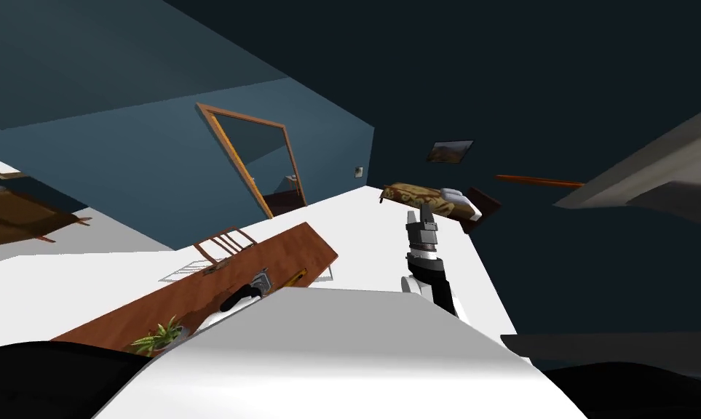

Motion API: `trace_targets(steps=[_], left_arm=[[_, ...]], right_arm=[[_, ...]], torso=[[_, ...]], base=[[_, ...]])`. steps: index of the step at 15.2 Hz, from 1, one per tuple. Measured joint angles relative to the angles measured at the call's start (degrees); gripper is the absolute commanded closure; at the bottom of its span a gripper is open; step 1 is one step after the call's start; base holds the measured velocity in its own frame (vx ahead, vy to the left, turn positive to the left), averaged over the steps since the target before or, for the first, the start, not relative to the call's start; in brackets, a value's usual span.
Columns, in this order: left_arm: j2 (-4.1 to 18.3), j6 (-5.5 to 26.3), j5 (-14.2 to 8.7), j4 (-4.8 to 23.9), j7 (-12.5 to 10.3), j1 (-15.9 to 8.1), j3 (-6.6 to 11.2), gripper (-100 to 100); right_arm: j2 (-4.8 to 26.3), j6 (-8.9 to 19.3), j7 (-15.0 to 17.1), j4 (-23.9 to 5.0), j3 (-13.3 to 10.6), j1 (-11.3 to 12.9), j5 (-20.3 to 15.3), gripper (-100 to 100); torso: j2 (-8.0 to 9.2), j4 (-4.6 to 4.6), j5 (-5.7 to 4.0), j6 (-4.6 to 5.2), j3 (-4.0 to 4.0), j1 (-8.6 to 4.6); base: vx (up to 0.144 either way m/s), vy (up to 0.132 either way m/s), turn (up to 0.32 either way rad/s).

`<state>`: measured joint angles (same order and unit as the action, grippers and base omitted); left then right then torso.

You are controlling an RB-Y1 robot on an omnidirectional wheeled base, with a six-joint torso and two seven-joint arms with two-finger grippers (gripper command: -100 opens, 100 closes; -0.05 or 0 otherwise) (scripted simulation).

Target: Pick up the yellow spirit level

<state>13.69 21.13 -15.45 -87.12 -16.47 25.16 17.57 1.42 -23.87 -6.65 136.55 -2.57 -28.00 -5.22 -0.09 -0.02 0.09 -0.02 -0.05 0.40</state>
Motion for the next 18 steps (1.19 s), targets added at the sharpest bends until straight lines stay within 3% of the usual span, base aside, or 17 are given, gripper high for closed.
trace_targets(steps=[3, 13, 18], left_arm=[[0.3, 3.7, -1.2, 2.0, -1.2, -0.1, 1.11, -100], [1.6, 13.4, -6.4, 12.6, -5.0, -1.0, 4.63, -100], [1.5, 19.7, -8.0, 15.1, -7.3, -0.8, 6.56, -100]], right_arm=[[0.0, 0.0, 0.0, 0.0, 0.0, 0.0, 0.0, 0], [0.0, 0.0, 0.0, 0.0, 0.0, 0.0, 0.0, 0], [0.0, 0.0, 0.0, 0.0, 0.0, 0.0, 0.0, 0]], torso=[[0.01, 0.01, 0.00, 0.02, 0.01, -0.02], [-0.03, 0.00, 0.01, 0.04, -0.02, 0.05], [-0.01, 0.00, 0.02, 0.03, 0.00, 0.12]], base=[[-0.050, 0.049, -0.281], [-0.047, 0.056, -0.276], [-0.047, 0.054, -0.290]])
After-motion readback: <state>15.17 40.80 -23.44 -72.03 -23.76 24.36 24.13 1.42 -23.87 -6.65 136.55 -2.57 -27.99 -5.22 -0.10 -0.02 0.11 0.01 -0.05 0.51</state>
